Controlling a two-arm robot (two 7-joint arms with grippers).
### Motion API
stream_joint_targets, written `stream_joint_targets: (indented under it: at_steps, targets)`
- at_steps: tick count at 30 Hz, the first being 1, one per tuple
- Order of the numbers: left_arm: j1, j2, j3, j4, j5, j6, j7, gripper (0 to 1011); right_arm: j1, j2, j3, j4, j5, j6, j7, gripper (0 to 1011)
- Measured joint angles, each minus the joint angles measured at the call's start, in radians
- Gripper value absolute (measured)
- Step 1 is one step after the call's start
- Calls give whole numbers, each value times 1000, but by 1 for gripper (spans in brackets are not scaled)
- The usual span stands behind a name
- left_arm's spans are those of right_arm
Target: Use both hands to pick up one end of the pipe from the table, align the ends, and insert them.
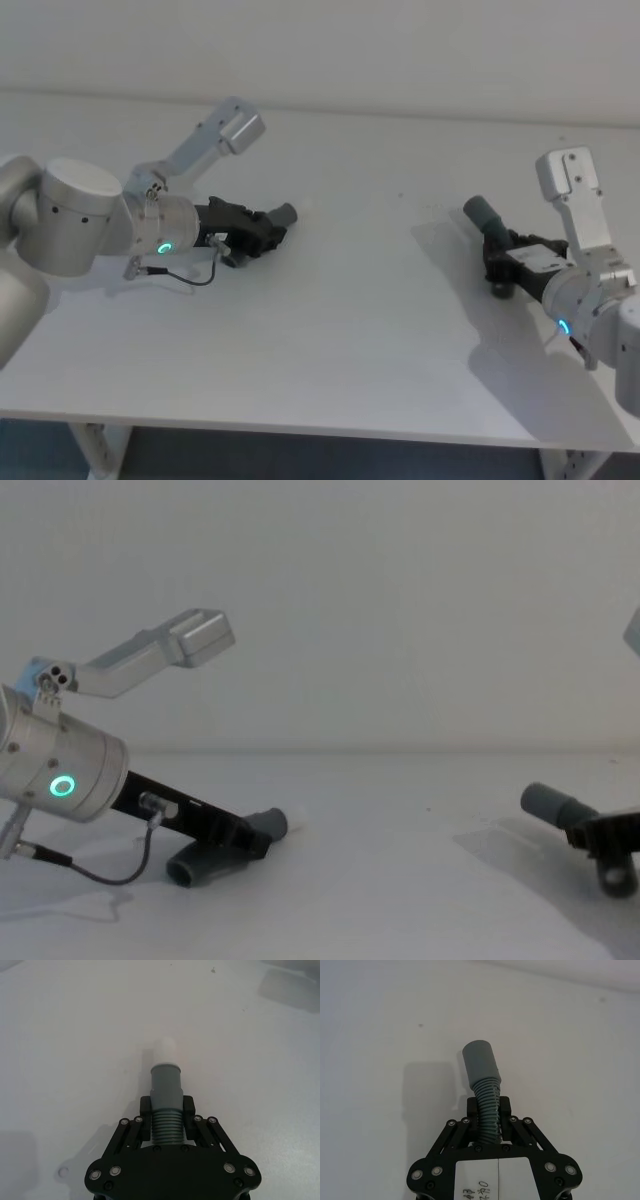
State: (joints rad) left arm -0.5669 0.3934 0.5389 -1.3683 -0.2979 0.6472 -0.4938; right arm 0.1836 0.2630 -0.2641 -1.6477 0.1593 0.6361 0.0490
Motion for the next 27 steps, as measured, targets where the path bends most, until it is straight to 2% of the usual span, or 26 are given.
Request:
stream_joint_targets:
  at_steps: [8, 15, 22, 23, 27]
  targets:
    - [-10, 9, -2, -57, 24, 4, 27, 360, -13, 16, 8, -23, -7, -101, 21, 239]
    - [-26, 29, 3, -98, 48, -9, 23, 360, -19, 44, 23, -41, -6, -199, 68, 239]
    - [-49, 66, 24, -122, 66, -55, -30, 360, -18, 89, 35, -44, 12, -294, 156, 239]
    - [-52, 70, 27, -123, 67, -62, -38, 360, -18, 89, 35, -44, 12, -294, 156, 239]
    - [-64, 90, 40, -126, 71, -92, -75, 360, -13, 119, 37, -35, 27, -355, 218, 239]
